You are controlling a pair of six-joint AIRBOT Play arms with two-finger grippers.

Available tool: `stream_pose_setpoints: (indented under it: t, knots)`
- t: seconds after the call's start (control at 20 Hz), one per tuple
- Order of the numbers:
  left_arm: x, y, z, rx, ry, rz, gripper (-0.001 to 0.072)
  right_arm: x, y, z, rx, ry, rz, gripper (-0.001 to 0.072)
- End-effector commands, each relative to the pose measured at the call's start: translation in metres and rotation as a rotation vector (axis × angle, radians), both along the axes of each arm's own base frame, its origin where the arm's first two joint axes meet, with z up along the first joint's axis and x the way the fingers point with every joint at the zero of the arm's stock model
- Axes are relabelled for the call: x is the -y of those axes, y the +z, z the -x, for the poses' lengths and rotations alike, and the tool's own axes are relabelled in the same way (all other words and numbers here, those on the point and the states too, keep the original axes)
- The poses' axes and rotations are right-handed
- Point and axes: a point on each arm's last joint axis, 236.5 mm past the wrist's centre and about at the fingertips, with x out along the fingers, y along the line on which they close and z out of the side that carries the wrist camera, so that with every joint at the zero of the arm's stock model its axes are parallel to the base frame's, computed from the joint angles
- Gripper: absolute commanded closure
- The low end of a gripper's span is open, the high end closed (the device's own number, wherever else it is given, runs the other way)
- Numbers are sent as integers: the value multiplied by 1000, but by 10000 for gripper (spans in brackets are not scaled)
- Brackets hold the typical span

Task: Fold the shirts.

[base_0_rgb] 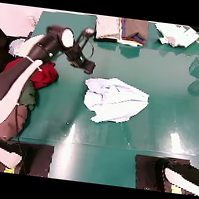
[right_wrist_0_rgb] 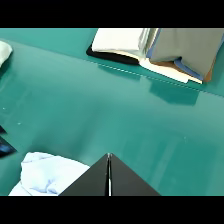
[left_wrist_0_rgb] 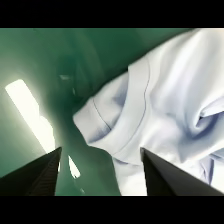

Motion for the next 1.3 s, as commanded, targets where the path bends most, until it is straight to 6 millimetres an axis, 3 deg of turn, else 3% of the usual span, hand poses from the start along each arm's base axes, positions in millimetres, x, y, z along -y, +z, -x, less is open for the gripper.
stream_pose_setpoints:
  t: [0.0,0.15,0.35,0.4,0.5,0.6,0.7,0.8,0.95,1.0,1.05,1.1,1.2,1.25]
  knots:
    - [10,-60,23,-198,21,38,114,0,-2,1,-8,1,2,698]
    - [25,-73,30,-262,30,94,114,0,-5,-1,-15,2,3,698]
    - [28,-82,32,-290,35,103,117,-5,-5,0,-16,13,4,697]
    - [28,-82,31,-285,37,105,244,-5,-6,0,-19,14,5,698]
    - [26,-83,29,-277,35,95,687,-4,-13,4,-52,18,17,697]
    - [14,-78,22,-244,41,63,682,0,-33,12,-137,23,46,698]
    - [-7,-57,3,-159,68,37,683,8,-72,21,-269,18,75,698]
    - [-33,-25,-13,-64,106,24,683,19,-125,35,-416,-6,89,698]
    - [-61,11,-23,9,147,37,683,34,-215,50,-571,-64,78,697]
    - [-65,17,-23,20,151,35,682,37,-248,55,-621,-92,59,606]
    - [-67,18,-21,20,145,30,682,38,-280,62,-678,-127,42,193]
    - [-68,17,-19,11,142,26,682,38,-308,68,-729,-155,23,23]
    - [-68,15,-18,1,142,23,682,20,-349,77,-846,-180,-71,69]
    - [-68,15,-18,2,142,23,682,7,-362,76,-881,-172,-112,154]
